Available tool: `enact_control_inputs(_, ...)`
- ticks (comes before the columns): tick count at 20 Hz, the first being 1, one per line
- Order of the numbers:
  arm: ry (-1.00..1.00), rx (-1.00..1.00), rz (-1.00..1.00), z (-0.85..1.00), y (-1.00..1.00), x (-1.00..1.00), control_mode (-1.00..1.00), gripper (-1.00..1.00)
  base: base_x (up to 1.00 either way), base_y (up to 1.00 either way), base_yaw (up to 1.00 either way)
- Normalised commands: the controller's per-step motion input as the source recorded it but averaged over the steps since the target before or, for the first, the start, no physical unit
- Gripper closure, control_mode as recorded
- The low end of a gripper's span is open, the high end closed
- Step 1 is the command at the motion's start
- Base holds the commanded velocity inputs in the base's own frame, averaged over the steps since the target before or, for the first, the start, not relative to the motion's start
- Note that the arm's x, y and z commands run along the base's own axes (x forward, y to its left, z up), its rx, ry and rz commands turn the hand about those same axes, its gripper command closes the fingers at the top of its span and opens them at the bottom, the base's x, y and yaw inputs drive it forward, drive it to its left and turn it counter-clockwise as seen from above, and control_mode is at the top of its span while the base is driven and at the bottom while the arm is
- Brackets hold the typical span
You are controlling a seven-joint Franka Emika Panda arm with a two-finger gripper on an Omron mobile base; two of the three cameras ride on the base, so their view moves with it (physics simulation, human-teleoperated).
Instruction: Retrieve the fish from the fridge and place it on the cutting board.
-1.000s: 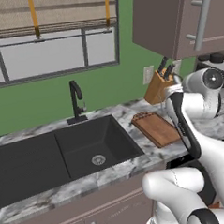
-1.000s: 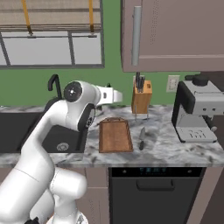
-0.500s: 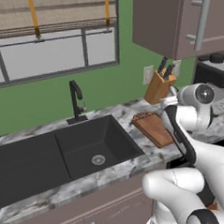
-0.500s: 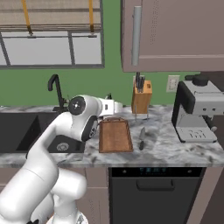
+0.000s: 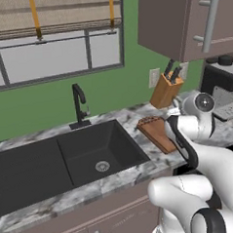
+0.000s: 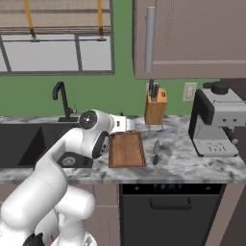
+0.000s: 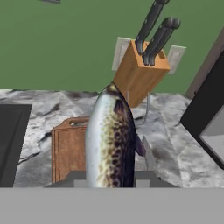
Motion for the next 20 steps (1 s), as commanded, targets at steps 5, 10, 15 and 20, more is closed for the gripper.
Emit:
enact_control_inputs(5, 0.12, 0.01, 0.00, -0.24, 0.00, 0.17, -1.00, 1.00, 0.00, 0.00, 0.00)
enact_control_inputs(10, 0.08, 0.04, 0.00, -0.25, 0.00, 0.11, -1.00, 1.00, 0.00, 0.00, 0.00)
enact_control_inputs(15, 0.02, 0.09, 0.00, -0.31, 0.00, 0.08, -1.00, 1.00, 0.00, 0.00, 0.00)
enact_control_inputs(20, 0.00, 0.10, 0.00, -0.39, 0.00, 0.10, -1.00, 1.00, 0.00, 0.00, 0.00)
